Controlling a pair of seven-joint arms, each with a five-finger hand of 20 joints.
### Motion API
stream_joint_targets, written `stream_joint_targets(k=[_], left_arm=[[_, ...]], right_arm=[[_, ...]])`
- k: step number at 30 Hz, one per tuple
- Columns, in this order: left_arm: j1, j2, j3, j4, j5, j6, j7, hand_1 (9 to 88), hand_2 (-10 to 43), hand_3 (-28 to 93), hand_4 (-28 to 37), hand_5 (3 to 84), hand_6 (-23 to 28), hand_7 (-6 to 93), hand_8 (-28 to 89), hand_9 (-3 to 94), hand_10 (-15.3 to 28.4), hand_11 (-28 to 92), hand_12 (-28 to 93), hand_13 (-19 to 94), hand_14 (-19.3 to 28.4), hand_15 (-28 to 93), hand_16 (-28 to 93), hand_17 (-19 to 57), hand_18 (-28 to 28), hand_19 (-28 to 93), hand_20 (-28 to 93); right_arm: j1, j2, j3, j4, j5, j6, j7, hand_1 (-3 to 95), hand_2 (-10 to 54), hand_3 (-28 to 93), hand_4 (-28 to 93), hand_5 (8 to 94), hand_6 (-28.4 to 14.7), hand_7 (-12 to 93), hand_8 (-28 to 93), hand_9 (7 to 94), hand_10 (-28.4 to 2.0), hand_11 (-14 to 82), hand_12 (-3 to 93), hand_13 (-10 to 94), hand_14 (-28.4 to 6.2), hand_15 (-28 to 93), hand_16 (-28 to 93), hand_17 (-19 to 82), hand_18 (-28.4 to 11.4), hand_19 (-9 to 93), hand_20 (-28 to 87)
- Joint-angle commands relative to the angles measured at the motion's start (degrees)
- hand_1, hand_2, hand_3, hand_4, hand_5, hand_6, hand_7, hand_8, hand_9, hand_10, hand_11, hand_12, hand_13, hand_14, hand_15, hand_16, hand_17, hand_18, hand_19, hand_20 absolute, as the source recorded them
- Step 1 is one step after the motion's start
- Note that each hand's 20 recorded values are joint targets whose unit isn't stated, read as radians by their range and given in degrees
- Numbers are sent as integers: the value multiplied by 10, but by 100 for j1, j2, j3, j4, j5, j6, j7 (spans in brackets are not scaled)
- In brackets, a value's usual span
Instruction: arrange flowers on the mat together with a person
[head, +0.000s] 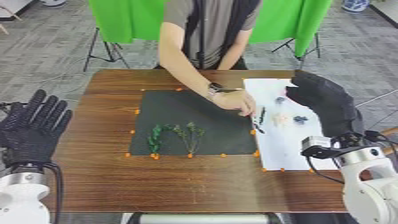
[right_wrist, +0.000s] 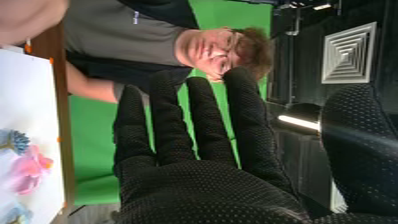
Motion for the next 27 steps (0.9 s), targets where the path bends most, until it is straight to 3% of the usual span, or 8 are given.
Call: stream_joint_targets(k=[1, 4, 7, 8, 9, 16, 23, 27], left_arm=[[-151, 126, 114, 54, -27, 132, -2, 301, 125, 710, -283, 378, 67, 172, -113, 325, 146, 180, 80, 230, 129, 272, -86, -49, 121, 310, 108], [-172, 101, 144, 65, -46, 133, 45, 300, 125, 711, -283, 375, 65, 176, -114, 327, 147, 183, 82, 234, 132, 279, -85, -49, 122, 313, 109], [-115, 100, 195, -1, -202, 397, -37, 300, 125, 712, -283, 378, 67, 179, -115, 334, 148, 186, 83, 239, 134, 284, -86, -49, 123, 316, 110], [-46, 79, 182, 6, -309, 327, -9, 300, 126, 713, -283, 382, 68, 181, -115, 339, 149, 188, 84, 242, 134, 288, -85, -48, 124, 319, 111], [0, 64, 171, 0, -326, 316, 12, 300, 126, 715, -283, 384, 69, 181, -116, 341, 149, 190, 84, 243, 134, 290, -86, -49, 124, 322, 111], [108, 49, 92, -63, -219, 408, -60, 302, 128, 715, -283, 389, 70, 180, -117, 344, 150, 191, 81, 244, 136, 293, -92, -49, 124, 327, 110], [201, 97, 93, -76, -269, 447, -91, 302, 130, 719, -283, 396, 74, 180, -116, 346, 152, 193, 81, 242, 137, 300, -91, -50, 123, 330, 108], [171, 93, 110, -68, -228, 394, -66, 303, 130, 719, -283, 397, 74, 180, -116, 348, 152, 195, 81, 242, 138, 303, -92, -51, 123, 332, 108]], right_arm=[[-63, -22, 1, -10, 30, 169, -39, 156, 113, 737, -207, 444, -9, 141, -95, 413, -135, 47, 157, 344, -155, 110, 261, 114, -172, 303, 139], [-91, -49, -17, -11, -17, 132, -4, 158, 114, 737, -207, 446, -10, 143, -95, 413, -135, 47, 157, 343, -155, 112, 261, 114, -173, 304, 139], [-75, -68, -45, -4, 2, 116, 45, 158, 115, 738, -207, 449, -11, 144, -95, 414, -137, 48, 158, 343, -155, 113, 260, 113, -173, 305, 139], [-56, -72, -60, 1, -18, 108, 52, 158, 115, 738, -207, 449, -11, 145, -96, 415, -136, 48, 158, 343, -155, 114, 260, 113, -174, 306, 139], [-64, -85, -55, -4, -40, 93, 71, 158, 115, 738, -208, 449, -11, 145, -96, 414, -136, 48, 158, 342, -155, 115, 260, 113, -174, 307, 139], [-84, -115, -56, 0, -38, 36, 88, 158, 115, 739, -208, 445, -12, 142, -96, 407, -138, 46, 160, 340, -156, 117, 260, 112, -174, 309, 138], [-113, -236, -142, -7, -20, -111, 221, 160, 117, 736, -210, 445, -12, 143, -95, 408, -139, 46, 161, 341, -156, 121, 261, 112, -175, 311, 137], [-62, -229, -199, 4, -33, -103, 216, 159, 118, 737, -209, 445, -12, 143, -95, 407, -139, 46, 162, 341, -155, 121, 260, 111, -175, 312, 137]])
